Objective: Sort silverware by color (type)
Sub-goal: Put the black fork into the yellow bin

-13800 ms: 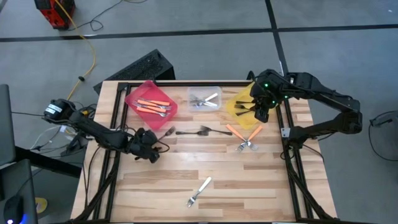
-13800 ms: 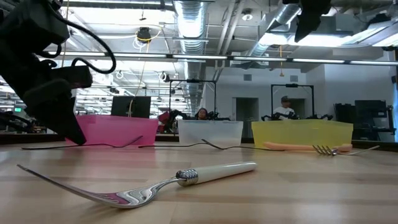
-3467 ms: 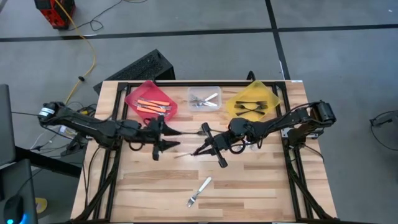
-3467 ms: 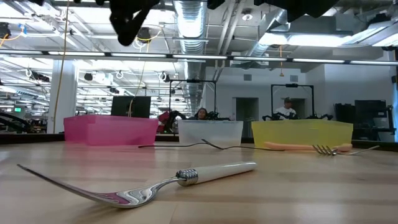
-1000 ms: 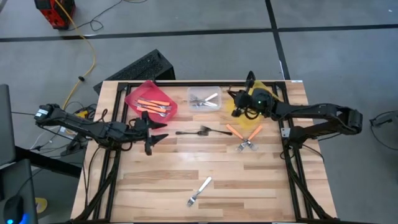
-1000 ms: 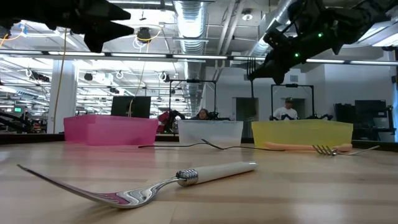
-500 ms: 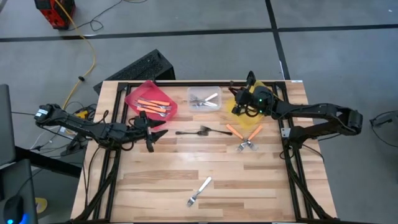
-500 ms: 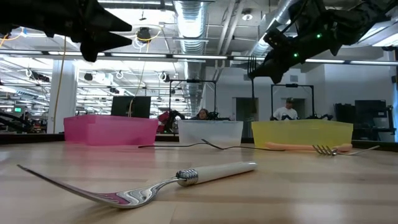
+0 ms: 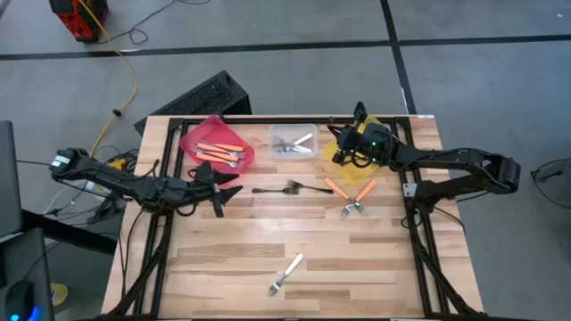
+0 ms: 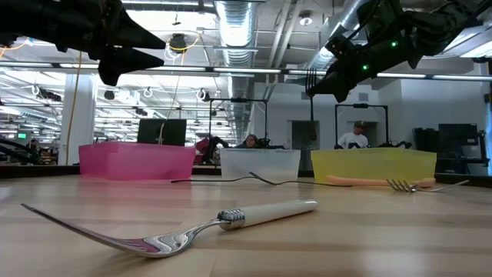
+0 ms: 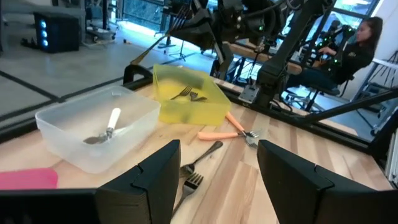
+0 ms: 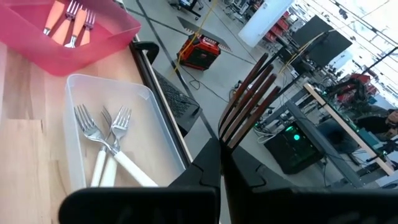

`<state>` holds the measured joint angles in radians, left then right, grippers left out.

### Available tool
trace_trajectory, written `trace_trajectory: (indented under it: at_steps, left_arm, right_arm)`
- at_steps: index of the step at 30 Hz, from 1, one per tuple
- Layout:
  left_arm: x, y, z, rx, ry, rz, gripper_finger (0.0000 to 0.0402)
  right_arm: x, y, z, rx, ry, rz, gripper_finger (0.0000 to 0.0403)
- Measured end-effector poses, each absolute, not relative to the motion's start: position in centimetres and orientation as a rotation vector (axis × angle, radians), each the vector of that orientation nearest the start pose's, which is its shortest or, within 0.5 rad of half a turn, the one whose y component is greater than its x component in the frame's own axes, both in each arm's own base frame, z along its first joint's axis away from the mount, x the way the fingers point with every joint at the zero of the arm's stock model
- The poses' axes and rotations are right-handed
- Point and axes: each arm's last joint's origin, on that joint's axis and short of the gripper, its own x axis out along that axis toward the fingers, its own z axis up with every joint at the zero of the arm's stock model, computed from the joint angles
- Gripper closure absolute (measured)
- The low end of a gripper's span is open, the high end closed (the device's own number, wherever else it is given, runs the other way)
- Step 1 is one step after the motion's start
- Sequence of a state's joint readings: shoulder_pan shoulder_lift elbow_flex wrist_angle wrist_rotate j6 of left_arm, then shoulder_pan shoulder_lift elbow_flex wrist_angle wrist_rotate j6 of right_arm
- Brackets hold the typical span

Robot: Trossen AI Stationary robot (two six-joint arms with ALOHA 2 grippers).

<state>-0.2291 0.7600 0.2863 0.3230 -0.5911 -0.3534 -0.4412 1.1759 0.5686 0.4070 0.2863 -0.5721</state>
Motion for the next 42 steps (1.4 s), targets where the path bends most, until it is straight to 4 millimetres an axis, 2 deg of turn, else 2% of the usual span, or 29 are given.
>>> trace_trajectory:
  at_steps: [7,15,42]
  left_arm:
    - [16.9,-2.3,21.0,-0.316,0.080,0.385,0.0203]
    - [17.6,-2.5,21.4,-0.259,0.022,0.369,0.0203]
    - [20.3,-3.1,19.6,-0.243,0.006,0.362,0.0203]
  right_arm:
    - [22.0,-11.3,23.7,-0.530,0.408,-0.645,0.0378]
    - [22.1,-11.2,23.7,-0.530,0.407,-0.613,0.0378]
    - [22.1,-11.2,23.7,-0.539,0.405,-0.615,0.0378]
